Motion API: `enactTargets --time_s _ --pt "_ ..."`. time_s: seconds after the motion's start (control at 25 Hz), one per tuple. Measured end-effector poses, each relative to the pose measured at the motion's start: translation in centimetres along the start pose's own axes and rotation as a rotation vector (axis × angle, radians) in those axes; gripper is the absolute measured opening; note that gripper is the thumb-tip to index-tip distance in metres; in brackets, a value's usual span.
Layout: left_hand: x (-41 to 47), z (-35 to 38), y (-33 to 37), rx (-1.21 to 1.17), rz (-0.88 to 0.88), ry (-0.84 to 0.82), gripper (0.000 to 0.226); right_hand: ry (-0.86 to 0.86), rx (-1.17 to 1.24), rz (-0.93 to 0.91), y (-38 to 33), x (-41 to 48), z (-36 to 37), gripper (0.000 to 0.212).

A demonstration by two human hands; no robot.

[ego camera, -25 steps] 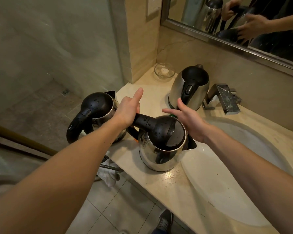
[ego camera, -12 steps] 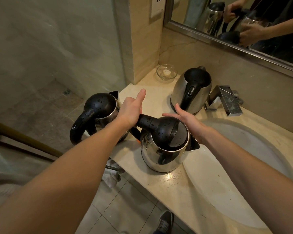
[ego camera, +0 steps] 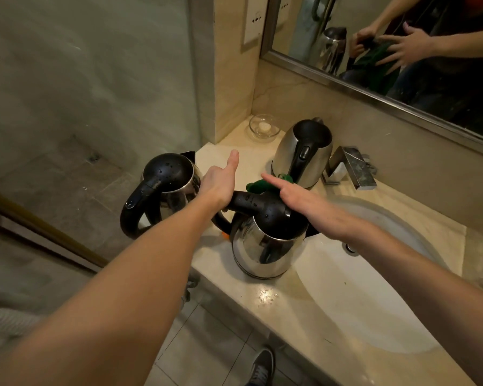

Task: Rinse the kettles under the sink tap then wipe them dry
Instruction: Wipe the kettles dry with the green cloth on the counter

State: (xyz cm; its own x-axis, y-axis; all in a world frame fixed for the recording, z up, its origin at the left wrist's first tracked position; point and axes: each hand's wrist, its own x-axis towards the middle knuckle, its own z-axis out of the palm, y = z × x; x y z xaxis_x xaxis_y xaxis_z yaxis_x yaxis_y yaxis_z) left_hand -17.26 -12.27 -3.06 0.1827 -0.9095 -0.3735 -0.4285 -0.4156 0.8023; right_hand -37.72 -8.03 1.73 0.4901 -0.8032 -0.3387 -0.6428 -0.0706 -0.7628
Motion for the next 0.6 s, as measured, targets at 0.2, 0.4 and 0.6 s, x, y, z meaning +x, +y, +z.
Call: enactTargets --time_s 0.2,0.4,0.6 --pt "-0.9 -0.3 0.5 0.007 -0.008 -0.017 0.098 0.026 -0.684 -0.093 -2.2 -3.6 3.0 0.071" --pt "-1.3 -0.2 0.8 0.017 0.024 -0.010 0.087 0.081 -0.984 -0.103 -2.6 -4.6 5.3 0.074" --pt "-1.6 -0.3 1.0 0.002 0.041 0.011 0.081 0.076 -1.123 -0.232 -2.3 -3.7 5.4 0.071"
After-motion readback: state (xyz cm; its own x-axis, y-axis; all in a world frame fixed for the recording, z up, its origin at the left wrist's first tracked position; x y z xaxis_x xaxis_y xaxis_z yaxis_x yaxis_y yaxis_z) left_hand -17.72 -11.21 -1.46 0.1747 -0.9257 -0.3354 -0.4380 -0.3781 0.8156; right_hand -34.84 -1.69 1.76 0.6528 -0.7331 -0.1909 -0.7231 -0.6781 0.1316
